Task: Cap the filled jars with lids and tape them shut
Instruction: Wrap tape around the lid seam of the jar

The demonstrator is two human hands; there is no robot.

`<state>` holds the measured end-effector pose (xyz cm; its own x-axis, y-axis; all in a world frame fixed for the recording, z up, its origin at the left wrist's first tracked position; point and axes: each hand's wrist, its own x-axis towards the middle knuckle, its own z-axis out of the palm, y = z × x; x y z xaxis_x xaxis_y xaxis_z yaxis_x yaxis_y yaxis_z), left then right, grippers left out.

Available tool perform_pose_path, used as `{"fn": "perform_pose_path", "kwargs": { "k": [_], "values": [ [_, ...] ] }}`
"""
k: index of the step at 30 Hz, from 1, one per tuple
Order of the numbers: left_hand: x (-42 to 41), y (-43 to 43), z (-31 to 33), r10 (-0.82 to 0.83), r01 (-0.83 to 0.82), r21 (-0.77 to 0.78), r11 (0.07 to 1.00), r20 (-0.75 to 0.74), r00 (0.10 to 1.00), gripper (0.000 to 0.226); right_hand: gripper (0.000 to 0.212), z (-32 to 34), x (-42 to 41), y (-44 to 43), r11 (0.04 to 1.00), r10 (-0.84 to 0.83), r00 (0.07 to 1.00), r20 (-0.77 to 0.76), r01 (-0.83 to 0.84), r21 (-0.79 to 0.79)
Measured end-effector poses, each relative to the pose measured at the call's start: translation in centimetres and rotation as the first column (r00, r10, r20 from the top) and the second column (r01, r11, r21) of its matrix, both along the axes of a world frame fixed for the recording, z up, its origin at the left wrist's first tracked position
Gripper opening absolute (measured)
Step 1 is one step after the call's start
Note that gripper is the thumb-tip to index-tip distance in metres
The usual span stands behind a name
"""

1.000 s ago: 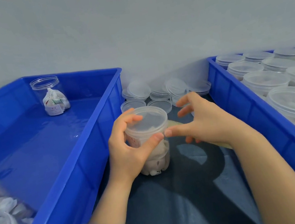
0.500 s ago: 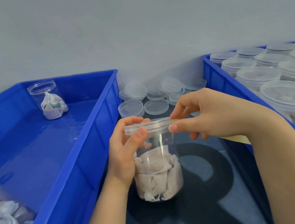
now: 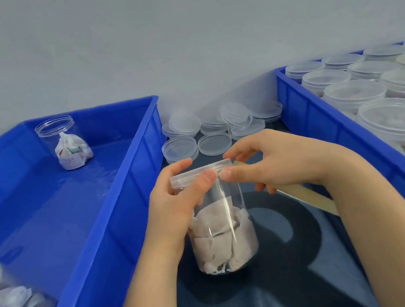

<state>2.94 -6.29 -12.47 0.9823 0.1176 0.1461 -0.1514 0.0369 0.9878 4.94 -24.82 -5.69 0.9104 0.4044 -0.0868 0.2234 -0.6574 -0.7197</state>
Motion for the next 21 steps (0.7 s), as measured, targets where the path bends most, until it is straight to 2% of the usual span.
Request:
{"fn": "perform_pose_path", "kwargs": {
  "k": [5,7,9,10,14,18,21],
  "values": [
    [0.2,0.2,-0.1,0.099,-0.098,-0.099,0.99,0.004,0.995,0.075,0.098,-0.2,-0.3,-0.8,0.99,0.069,0.965,-0.251,-0.036,0.135],
    [0.2,0.2,-0.2,0.104,-0.104,-0.094,0.99,-0.009,0.995,0.075,0.106,0.0,-0.4,-0.6,0.995,0.018,0.958,-0.287,0.011,0.099],
    [0.2,0.2,-0.2,0.108,-0.11,-0.09,0.99,-0.019,0.994,0.074,0.112,0.3,-0.4,-0.6,0.998,-0.045,0.967,-0.252,0.053,0.026],
    [0.2,0.1,-0.2,0.107,-0.108,-0.089,0.99,-0.015,0.994,0.073,0.107,0.4,-0.4,-0.7,0.999,-0.042,0.975,-0.22,0.045,0.011],
    [0.0,-0.2,0.1,0.113,-0.109,-0.147,0.983,0.019,0.993,0.077,0.065,0.7,-0.6,-1.1,0.999,-0.011,0.996,-0.093,0.014,0.034],
    [0.0,-0.2,0.3,0.099,-0.09,-0.186,0.978,0.039,0.994,0.086,0.056,1.4,-0.7,-1.5,0.998,-0.04,0.999,-0.021,0.039,-0.052],
    [0.1,0.0,0.1,0.07,-0.064,-0.172,0.983,0.031,0.997,0.086,0.037,1.2,-0.6,-1.4,0.995,-0.075,0.996,-0.039,0.072,-0.072]
  ]
}}
